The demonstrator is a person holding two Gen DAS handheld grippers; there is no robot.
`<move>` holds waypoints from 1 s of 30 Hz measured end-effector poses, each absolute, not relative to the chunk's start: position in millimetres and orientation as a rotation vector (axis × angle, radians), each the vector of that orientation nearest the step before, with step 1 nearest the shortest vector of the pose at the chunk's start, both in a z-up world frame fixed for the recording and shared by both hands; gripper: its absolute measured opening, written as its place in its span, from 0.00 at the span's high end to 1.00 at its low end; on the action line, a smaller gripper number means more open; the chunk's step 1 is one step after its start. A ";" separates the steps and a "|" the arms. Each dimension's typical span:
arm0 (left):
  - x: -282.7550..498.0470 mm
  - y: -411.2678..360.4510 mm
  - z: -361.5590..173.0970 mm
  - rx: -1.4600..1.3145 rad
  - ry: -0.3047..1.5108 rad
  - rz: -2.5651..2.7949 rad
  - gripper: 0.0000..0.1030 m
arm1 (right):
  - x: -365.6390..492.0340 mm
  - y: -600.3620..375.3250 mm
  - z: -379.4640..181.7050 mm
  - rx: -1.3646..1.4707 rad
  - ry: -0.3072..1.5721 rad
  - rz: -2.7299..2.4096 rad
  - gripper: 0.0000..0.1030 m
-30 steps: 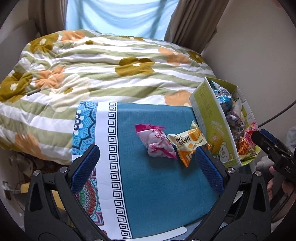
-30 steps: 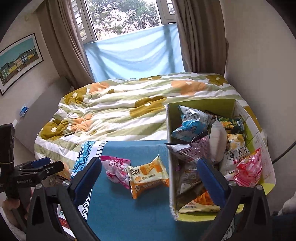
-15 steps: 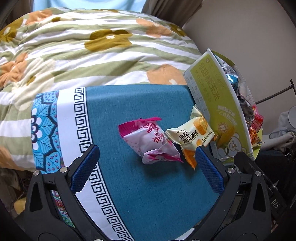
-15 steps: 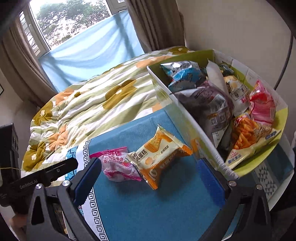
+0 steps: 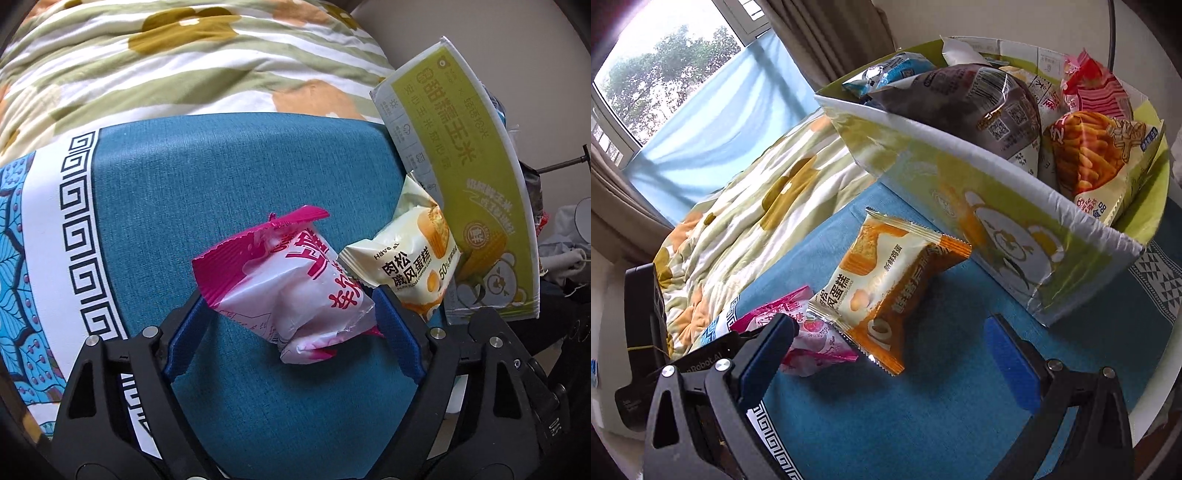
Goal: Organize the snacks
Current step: 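Grasp the pink-white bag with the left tool while the right tool grasps the orange cake pack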
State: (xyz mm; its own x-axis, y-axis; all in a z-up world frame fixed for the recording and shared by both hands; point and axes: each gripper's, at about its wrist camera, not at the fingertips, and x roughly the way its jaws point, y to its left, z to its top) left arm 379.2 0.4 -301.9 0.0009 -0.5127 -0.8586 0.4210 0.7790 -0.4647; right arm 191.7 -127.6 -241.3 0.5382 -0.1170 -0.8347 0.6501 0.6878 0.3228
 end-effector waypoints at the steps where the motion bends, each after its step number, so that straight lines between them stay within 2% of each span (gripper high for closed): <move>1: 379.5 -1.3 -302.0 -0.076 1.383 -0.743 0.20 | 192.7 -127.5 -242.4 0.677 0.898 -0.505 0.00; 3: 380.1 -5.5 -302.5 -0.047 1.373 -0.754 0.35 | 194.9 -126.2 -244.3 0.677 0.903 -0.510 0.00; 5: 380.6 -6.5 -302.5 -0.030 1.363 -0.767 0.42 | 197.5 -126.4 -244.8 0.679 0.903 -0.514 0.00; 6: 381.3 -6.3 -302.7 -0.027 1.362 -0.771 0.49 | 200.1 -126.2 -244.8 0.677 0.905 -0.516 0.00; 9: 383.4 -1.9 -304.0 -0.046 1.370 -0.784 0.57 | 208.2 -125.0 -246.2 0.668 0.914 -0.521 0.00; 28: 409.6 37.4 -297.4 -0.015 1.303 -0.708 0.60 | 254.7 -129.0 -277.2 0.648 0.923 -0.583 0.01; 30: 411.6 38.0 -296.5 -0.009 1.295 -0.699 0.60 | 258.5 -131.7 -281.4 0.650 0.927 -0.594 0.08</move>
